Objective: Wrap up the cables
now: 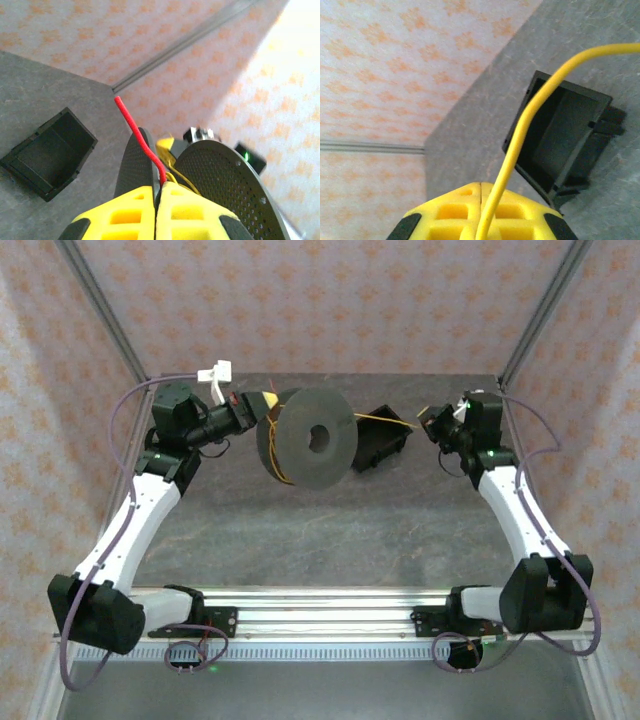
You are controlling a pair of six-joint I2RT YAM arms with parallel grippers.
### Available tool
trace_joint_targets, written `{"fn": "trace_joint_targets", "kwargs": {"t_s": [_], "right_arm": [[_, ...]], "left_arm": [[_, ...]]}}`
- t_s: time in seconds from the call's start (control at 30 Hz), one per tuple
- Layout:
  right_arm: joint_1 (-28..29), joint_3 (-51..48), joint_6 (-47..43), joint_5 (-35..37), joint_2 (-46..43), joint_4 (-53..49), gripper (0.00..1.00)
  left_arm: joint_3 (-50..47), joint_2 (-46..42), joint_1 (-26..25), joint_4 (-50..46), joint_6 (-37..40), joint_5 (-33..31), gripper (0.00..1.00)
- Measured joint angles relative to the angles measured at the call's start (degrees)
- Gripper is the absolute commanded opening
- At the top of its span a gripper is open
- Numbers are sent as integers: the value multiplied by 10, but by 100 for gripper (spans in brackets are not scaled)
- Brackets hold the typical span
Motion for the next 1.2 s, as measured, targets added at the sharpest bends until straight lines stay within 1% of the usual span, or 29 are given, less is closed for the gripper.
{"fn": "trace_joint_targets", "kwargs": {"t_s": [0.1, 0.3, 0.47, 0.63, 0.8, 0.97, 1.03, 1.1, 1.2], "right_arm": [[10, -48, 26, 5, -13, 80, 0], [89, -96, 21, 55, -23, 170, 0], [177, -143, -20, 104, -47, 224, 0], [246, -158, -75, 142, -67, 264, 0], [307, -142, -156, 170, -76, 258, 0], [423, -67, -269, 216, -61, 195, 0], [466, -42, -313, 246, -54, 173, 0], [487, -39, -340, 277, -54, 159, 0], [492, -42, -365, 314, -55, 139, 0]], "left_arm": [[-9, 14, 3, 24, -57, -28, 0], [-12, 14, 10, 42, -119, -108, 0], [-12, 14, 13, 37, -141, -170, 0], [-12, 14, 13, 12, -147, -218, 0], [-12, 9, 13, -32, -145, -254, 0], [-11, -8, 13, -69, -136, -280, 0], [-9, -12, 13, -83, -131, -286, 0], [-8, -15, 13, -98, -125, -291, 0], [0, -16, 12, -129, -115, -304, 0]]}}
